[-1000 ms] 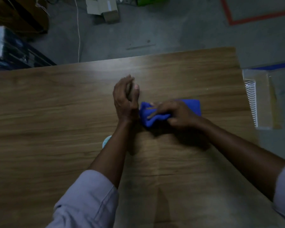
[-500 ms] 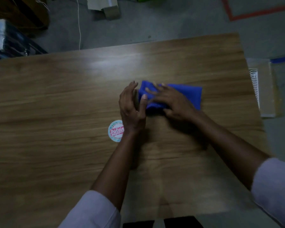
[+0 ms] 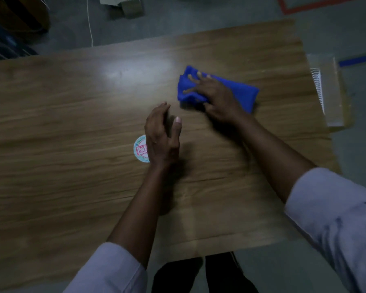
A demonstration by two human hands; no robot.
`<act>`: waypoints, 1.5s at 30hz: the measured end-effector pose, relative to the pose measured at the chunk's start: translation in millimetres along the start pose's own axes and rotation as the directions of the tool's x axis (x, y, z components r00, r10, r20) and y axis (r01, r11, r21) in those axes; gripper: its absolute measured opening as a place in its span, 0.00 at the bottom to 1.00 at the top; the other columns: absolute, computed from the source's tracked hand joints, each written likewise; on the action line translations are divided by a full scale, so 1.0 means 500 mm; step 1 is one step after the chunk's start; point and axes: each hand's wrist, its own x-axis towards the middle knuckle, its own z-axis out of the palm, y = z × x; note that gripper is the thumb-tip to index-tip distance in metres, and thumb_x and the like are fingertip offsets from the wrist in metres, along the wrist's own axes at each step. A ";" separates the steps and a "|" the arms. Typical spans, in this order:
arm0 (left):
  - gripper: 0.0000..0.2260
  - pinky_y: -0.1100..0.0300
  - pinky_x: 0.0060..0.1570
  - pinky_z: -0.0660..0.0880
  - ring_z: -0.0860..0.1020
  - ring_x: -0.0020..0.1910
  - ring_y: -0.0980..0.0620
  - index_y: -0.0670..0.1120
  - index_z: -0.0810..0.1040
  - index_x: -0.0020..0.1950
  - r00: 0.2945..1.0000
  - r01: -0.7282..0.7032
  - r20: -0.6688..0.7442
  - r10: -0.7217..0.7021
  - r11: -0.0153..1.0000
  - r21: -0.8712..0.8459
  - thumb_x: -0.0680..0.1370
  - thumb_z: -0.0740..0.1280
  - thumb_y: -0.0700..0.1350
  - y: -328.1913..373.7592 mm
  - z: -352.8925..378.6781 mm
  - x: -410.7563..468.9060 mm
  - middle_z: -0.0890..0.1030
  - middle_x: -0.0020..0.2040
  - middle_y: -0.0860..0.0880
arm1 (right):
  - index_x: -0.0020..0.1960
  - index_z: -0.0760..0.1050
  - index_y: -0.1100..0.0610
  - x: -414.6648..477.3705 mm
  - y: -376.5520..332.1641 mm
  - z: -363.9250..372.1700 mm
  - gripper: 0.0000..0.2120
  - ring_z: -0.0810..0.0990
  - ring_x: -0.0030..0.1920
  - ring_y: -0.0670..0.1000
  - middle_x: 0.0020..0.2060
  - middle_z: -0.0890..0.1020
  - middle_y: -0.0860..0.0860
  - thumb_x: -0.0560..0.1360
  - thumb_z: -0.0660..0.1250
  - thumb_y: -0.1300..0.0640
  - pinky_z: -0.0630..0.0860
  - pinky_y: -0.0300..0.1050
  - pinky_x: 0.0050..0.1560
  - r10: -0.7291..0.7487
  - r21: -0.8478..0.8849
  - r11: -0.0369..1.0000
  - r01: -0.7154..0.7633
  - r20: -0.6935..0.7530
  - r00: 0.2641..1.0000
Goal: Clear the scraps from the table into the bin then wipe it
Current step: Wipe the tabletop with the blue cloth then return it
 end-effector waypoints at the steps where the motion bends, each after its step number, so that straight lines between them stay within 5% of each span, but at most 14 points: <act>1: 0.22 0.47 0.71 0.69 0.73 0.71 0.45 0.39 0.75 0.71 1.000 0.018 0.001 -0.018 1.000 -0.006 0.82 0.62 0.52 0.000 -0.002 -0.001 0.77 0.70 0.43 | 0.70 0.78 0.53 -0.027 -0.013 0.010 0.32 0.63 0.79 0.57 0.77 0.70 0.55 0.67 0.61 0.68 0.53 0.50 0.81 -0.031 0.023 0.999 0.031 0.009 0.999; 7: 0.21 0.44 0.74 0.65 0.67 0.76 0.45 0.42 0.75 0.71 0.990 0.044 0.135 -0.045 0.999 0.006 0.82 0.62 0.53 0.023 -0.029 -0.061 0.75 0.73 0.45 | 0.68 0.79 0.57 -0.246 -0.113 0.027 0.33 0.61 0.80 0.53 0.76 0.70 0.55 0.64 0.61 0.71 0.55 0.49 0.81 -0.089 0.226 0.972 0.060 0.119 0.989; 10: 0.21 0.44 0.74 0.64 0.67 0.77 0.46 0.43 0.76 0.70 0.991 0.035 0.128 -0.034 0.999 -0.010 0.82 0.62 0.53 0.023 -0.038 -0.091 0.75 0.72 0.46 | 0.68 0.79 0.59 -0.230 -0.102 -0.033 0.28 0.65 0.77 0.52 0.74 0.72 0.58 0.69 0.60 0.66 0.54 0.36 0.78 0.061 0.235 0.971 -0.043 -0.071 0.996; 12: 0.21 0.45 0.75 0.64 0.67 0.77 0.47 0.43 0.76 0.70 0.994 0.033 0.102 -0.033 0.999 -0.001 0.82 0.62 0.53 0.019 -0.036 -0.100 0.75 0.73 0.46 | 0.70 0.77 0.57 -0.159 -0.062 -0.065 0.26 0.66 0.77 0.57 0.75 0.72 0.58 0.73 0.61 0.61 0.56 0.44 0.79 0.200 0.191 0.966 -0.173 -0.128 0.971; 15: 0.22 0.49 0.76 0.63 0.67 0.77 0.46 0.42 0.76 0.71 0.998 0.012 0.060 -0.014 1.000 0.024 0.82 0.62 0.53 0.010 -0.029 -0.114 0.74 0.73 0.46 | 0.72 0.76 0.53 -0.088 -0.013 -0.025 0.24 0.60 0.80 0.61 0.77 0.68 0.57 0.76 0.63 0.57 0.55 0.58 0.81 0.222 0.068 0.973 -0.219 -0.042 0.974; 20: 0.23 0.52 0.76 0.62 0.67 0.76 0.45 0.42 0.75 0.72 0.995 0.006 0.097 -0.010 0.999 0.039 0.82 0.62 0.54 0.014 -0.039 -0.133 0.74 0.73 0.45 | 0.72 0.76 0.51 -0.189 -0.076 0.051 0.32 0.58 0.81 0.53 0.79 0.67 0.53 0.69 0.61 0.63 0.51 0.48 0.82 0.028 0.090 0.995 -0.032 0.042 0.999; 25: 0.22 0.44 0.74 0.64 0.67 0.76 0.45 0.41 0.77 0.70 0.972 -0.019 0.233 0.003 0.997 0.070 0.82 0.61 0.54 0.044 -0.063 -0.178 0.74 0.73 0.45 | 0.68 0.80 0.57 -0.360 -0.168 0.067 0.32 0.64 0.78 0.53 0.74 0.71 0.54 0.64 0.60 0.67 0.61 0.59 0.79 -0.002 0.259 0.965 -0.036 0.147 0.989; 29: 0.20 0.46 0.75 0.64 0.68 0.76 0.47 0.42 0.78 0.68 0.975 -0.062 0.217 0.049 0.997 0.051 0.82 0.62 0.52 0.044 -0.081 -0.217 0.75 0.73 0.46 | 0.70 0.79 0.56 -0.343 -0.157 -0.004 0.31 0.68 0.76 0.51 0.74 0.73 0.57 0.67 0.61 0.66 0.60 0.45 0.79 0.103 0.265 0.960 -0.084 -0.060 0.993; 31: 0.19 0.47 0.75 0.64 0.68 0.76 0.46 0.42 0.78 0.68 0.981 -0.062 0.185 0.052 0.997 0.046 0.82 0.63 0.51 0.043 -0.080 -0.226 0.75 0.73 0.46 | 0.72 0.77 0.55 -0.286 -0.120 -0.012 0.27 0.65 0.78 0.54 0.76 0.71 0.56 0.73 0.62 0.62 0.59 0.51 0.80 0.134 0.197 0.974 -0.113 -0.096 0.986; 34: 0.20 0.48 0.75 0.64 0.68 0.75 0.45 0.41 0.77 0.69 0.987 -0.074 0.145 0.069 0.997 0.028 0.81 0.63 0.50 0.037 -0.078 -0.244 0.74 0.73 0.45 | 0.74 0.74 0.51 -0.245 -0.086 0.043 0.29 0.58 0.81 0.59 0.79 0.66 0.55 0.74 0.64 0.63 0.51 0.57 0.81 0.092 0.082 0.992 -0.093 0.015 0.996; 38: 0.21 0.47 0.75 0.63 0.67 0.76 0.45 0.41 0.76 0.70 0.985 -0.101 0.144 0.092 0.993 0.061 0.82 0.63 0.51 0.034 -0.089 -0.282 0.73 0.74 0.44 | 0.74 0.74 0.50 -0.327 -0.116 0.113 0.35 0.55 0.81 0.57 0.79 0.64 0.55 0.68 0.67 0.67 0.43 0.47 0.81 -0.064 0.064 0.996 0.060 0.067 0.996; 43: 0.22 0.41 0.75 0.63 0.64 0.78 0.44 0.41 0.77 0.69 0.960 -0.121 0.266 0.091 0.988 0.097 0.82 0.62 0.53 0.048 -0.109 -0.345 0.72 0.76 0.44 | 0.71 0.78 0.53 -0.507 -0.197 0.148 0.34 0.56 0.82 0.55 0.79 0.67 0.53 0.66 0.64 0.68 0.54 0.61 0.80 -0.027 0.193 0.981 -0.008 0.180 0.983; 45: 0.23 0.39 0.75 0.62 0.63 0.79 0.44 0.41 0.78 0.69 0.951 -0.123 0.297 0.082 0.985 0.123 0.82 0.61 0.54 0.047 -0.118 -0.377 0.71 0.76 0.44 | 0.70 0.78 0.53 -0.556 -0.220 0.132 0.28 0.56 0.82 0.54 0.78 0.68 0.52 0.71 0.61 0.63 0.53 0.57 0.81 -0.076 0.228 0.974 0.014 0.267 0.961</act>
